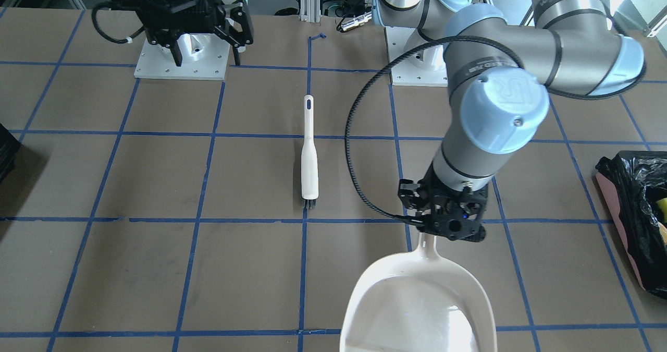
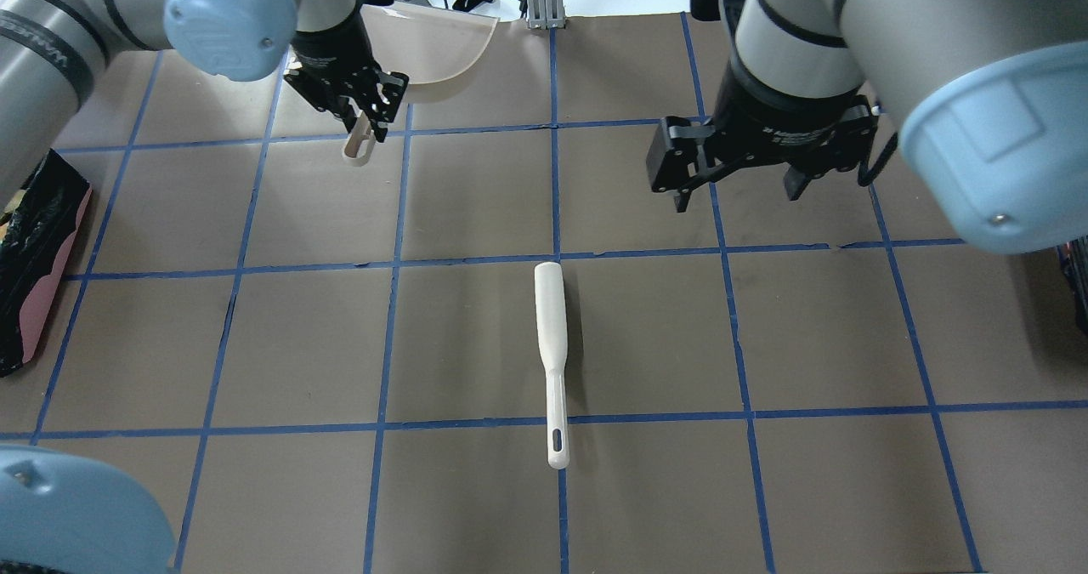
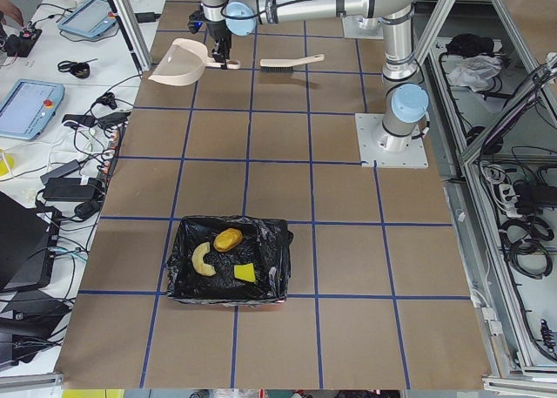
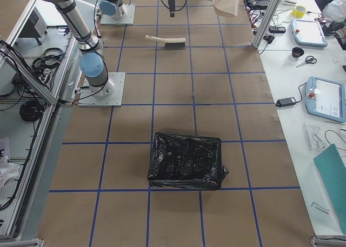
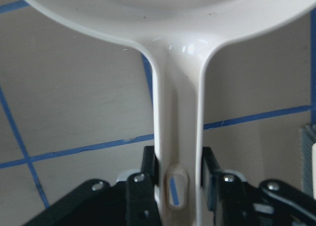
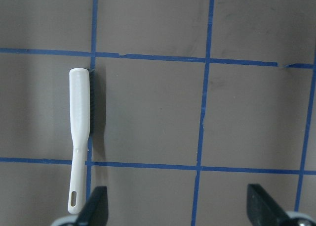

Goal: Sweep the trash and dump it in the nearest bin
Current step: 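Carry the empty dustpan back above the brush with the left gripper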

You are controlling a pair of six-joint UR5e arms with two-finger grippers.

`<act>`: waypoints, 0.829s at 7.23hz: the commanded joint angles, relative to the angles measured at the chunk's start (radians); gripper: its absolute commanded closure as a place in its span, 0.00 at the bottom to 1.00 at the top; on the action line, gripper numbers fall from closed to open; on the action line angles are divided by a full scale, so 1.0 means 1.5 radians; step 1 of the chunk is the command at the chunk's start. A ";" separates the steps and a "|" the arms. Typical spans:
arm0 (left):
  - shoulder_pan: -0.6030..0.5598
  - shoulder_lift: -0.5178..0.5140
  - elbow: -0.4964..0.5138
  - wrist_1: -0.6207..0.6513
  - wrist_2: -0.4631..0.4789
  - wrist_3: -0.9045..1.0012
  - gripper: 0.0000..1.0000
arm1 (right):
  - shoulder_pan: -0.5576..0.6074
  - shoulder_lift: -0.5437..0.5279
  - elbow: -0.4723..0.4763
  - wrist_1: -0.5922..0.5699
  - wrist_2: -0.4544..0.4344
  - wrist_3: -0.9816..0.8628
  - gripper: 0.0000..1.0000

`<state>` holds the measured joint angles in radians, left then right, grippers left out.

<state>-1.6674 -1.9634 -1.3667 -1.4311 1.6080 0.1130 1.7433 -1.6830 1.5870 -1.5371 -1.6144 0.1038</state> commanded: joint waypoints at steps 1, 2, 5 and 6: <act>-0.079 -0.033 0.001 0.000 -0.054 -0.098 1.00 | -0.055 -0.003 0.001 -0.053 -0.030 -0.106 0.00; -0.096 -0.045 0.000 0.000 -0.072 -0.129 1.00 | -0.068 -0.002 0.002 -0.061 -0.023 -0.105 0.00; -0.144 -0.080 -0.001 -0.001 -0.085 -0.253 1.00 | -0.068 0.000 0.007 -0.060 -0.010 -0.102 0.00; -0.162 -0.087 -0.001 0.005 -0.085 -0.264 1.00 | -0.068 0.000 0.008 -0.060 0.002 -0.098 0.01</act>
<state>-1.8795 -2.0770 -1.3678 -1.4300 1.4820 -0.2427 1.6420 -1.6835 1.5956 -1.6267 -1.6296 -0.0465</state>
